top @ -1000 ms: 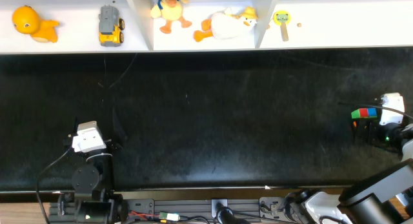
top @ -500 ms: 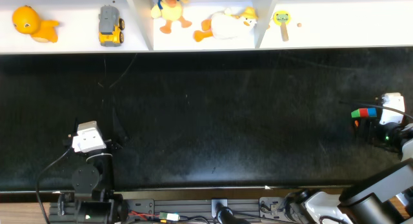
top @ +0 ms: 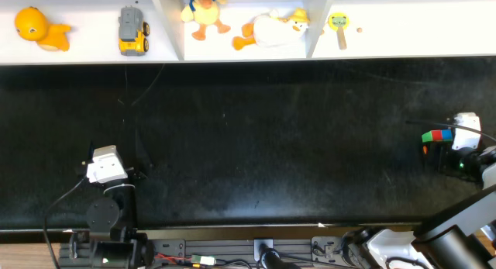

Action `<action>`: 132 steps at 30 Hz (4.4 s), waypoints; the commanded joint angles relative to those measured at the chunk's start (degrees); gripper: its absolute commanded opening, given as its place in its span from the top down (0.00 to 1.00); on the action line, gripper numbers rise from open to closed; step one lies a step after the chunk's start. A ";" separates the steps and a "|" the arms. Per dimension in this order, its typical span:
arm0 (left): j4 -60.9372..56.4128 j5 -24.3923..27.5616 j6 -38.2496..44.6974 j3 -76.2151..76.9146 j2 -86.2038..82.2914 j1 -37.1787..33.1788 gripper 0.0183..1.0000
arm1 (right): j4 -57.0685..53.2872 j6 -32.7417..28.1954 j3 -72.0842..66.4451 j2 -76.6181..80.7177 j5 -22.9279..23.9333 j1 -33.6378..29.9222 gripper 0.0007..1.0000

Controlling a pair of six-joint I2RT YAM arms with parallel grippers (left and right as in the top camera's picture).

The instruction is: Store Toys

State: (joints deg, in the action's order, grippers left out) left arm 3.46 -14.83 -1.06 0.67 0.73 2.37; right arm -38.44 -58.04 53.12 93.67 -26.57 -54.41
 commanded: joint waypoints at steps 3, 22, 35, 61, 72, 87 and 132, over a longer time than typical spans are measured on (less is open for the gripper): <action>0.04 -0.28 1.27 -0.22 -0.61 -0.37 0.00 | 0.37 0.92 -0.52 0.09 -0.15 1.22 0.18; 0.04 -0.28 1.27 -0.22 -0.61 -0.37 0.00 | 2.51 6.86 -0.52 -0.11 1.01 1.57 0.54; 0.04 -0.28 1.27 -0.22 -0.61 -0.37 0.00 | 2.73 9.46 1.36 -4.87 1.11 3.80 0.55; 0.04 -0.28 1.27 -0.22 -0.61 -0.37 0.00 | 4.24 19.21 24.15 0.33 2.73 18.14 0.56; 0.04 -0.28 1.27 -0.22 -0.61 -0.37 0.00 | 4.85 21.27 33.99 10.34 3.65 21.42 0.56; 0.04 -0.28 1.27 -0.22 -0.61 -0.37 0.00 | 10.88 27.78 38.25 16.50 3.21 24.92 0.57; 0.04 -0.28 1.27 -0.22 -0.61 -0.37 0.00 | 13.57 29.79 35.12 12.83 8.17 27.41 0.00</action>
State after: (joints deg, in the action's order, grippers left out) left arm 3.46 -14.85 -1.06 0.67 0.73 2.37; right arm -25.10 -28.51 89.32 112.07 -18.70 -27.57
